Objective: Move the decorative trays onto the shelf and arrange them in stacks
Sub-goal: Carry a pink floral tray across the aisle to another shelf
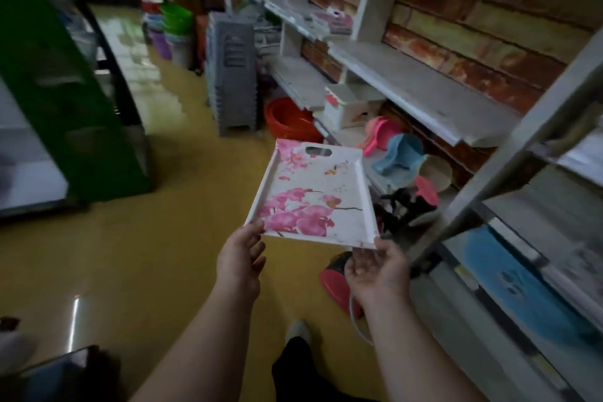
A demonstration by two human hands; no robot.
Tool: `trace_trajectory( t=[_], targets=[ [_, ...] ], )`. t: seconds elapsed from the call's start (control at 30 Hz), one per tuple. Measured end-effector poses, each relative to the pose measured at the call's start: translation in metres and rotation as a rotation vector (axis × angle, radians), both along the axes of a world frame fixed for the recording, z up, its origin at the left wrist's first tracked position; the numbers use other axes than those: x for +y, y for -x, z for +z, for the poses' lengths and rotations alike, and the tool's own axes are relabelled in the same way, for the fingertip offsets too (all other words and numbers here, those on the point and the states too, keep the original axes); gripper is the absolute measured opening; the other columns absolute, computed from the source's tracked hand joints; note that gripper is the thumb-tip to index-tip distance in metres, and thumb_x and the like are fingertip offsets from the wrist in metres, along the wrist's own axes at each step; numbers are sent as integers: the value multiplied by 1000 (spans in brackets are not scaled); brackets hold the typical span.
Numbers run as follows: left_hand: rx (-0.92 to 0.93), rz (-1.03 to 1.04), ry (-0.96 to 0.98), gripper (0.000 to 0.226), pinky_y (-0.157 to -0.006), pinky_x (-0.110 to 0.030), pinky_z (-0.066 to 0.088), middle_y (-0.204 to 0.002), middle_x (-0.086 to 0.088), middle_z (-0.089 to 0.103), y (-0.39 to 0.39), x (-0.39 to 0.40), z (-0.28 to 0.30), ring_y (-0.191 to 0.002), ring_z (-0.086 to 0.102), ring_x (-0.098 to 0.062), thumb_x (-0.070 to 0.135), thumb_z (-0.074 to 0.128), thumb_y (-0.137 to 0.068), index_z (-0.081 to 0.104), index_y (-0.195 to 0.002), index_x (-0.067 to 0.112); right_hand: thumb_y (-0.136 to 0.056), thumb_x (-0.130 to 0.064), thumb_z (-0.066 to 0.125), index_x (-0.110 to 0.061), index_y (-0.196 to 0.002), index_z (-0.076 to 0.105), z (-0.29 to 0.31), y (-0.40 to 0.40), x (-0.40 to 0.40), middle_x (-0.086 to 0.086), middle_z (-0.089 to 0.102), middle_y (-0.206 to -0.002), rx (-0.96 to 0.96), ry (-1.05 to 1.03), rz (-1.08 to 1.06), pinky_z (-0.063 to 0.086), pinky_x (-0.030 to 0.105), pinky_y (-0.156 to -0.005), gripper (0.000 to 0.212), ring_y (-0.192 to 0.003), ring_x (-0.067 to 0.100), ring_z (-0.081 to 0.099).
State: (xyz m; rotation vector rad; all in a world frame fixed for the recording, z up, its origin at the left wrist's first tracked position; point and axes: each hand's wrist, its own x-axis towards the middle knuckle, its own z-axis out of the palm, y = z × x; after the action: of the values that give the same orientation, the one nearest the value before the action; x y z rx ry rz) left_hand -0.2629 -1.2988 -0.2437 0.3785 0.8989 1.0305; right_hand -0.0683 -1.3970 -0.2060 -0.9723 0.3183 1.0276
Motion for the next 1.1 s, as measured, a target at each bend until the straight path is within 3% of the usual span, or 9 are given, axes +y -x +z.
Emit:
trace_trajectory(
  t=[0.1,0.27,0.5,0.53,0.57,0.6,0.8,1.03,1.1],
  targets=[
    [12,175,29,62,-103,-33,53,-154,-18,53,39,23,-7,-147,42,-44,22,79,-89,61,-148,12,-85,-17,61,-19,-99,66,-6,27,50,0,69,-104,-10,24,137,42,36,-82,15,-99,20,64],
    [2,329,31,66,-130,-54,18,-165,-22,28,82,70,-10,-158,22,-44,24,81,-89,60,-150,12,-88,-18,61,-19,-104,70,-16,61,135,3,67,-109,-25,39,301,44,41,-95,18,-103,22,62],
    [88,509,35,71,-104,-37,49,-165,-23,20,95,174,-4,-157,13,-45,24,82,-83,62,-148,5,-88,-20,62,-23,-100,71,-15,67,280,1,64,-105,-17,42,514,40,38,-93,15,-96,18,57],
    [80,527,36,69,-87,-38,16,-165,-23,19,91,193,-3,-157,13,-45,22,79,-85,61,-149,5,-88,-19,61,-23,-98,71,-13,65,301,0,64,-101,-12,29,527,40,37,-89,14,-92,17,56],
    [71,542,43,68,-105,-35,46,-166,-23,20,87,211,-1,-157,13,-45,21,78,-86,60,-150,4,-87,-19,61,-23,-96,70,-10,61,322,0,63,-97,-3,19,535,41,36,-84,14,-86,17,55],
    [66,552,64,68,-128,-47,29,-166,-21,21,83,230,2,-158,14,-44,20,77,-86,60,-150,4,-87,-17,61,-22,-96,70,-9,55,342,0,62,-93,10,15,540,40,34,-78,14,-81,16,54],
    [128,624,114,64,-129,-49,28,-166,-19,38,42,313,15,-155,37,-43,18,78,-86,64,-146,5,-85,-7,60,-11,-101,68,-5,15,443,7,62,-86,134,-13,533,41,27,-61,18,-66,16,53],
    [178,684,256,40,-69,-26,39,-149,-2,66,15,371,8,-145,54,-20,19,79,-82,75,-121,14,-85,-6,60,-11,-100,69,-32,-8,505,10,64,-92,213,63,534,46,25,-59,18,-66,17,57],
    [180,641,258,24,-67,-28,37,-123,5,73,7,390,8,-104,65,-5,18,78,-83,74,-107,17,-83,-5,61,-11,-98,67,-38,-16,522,7,64,-89,213,85,534,45,23,-51,17,-56,13,56]
  ],
)
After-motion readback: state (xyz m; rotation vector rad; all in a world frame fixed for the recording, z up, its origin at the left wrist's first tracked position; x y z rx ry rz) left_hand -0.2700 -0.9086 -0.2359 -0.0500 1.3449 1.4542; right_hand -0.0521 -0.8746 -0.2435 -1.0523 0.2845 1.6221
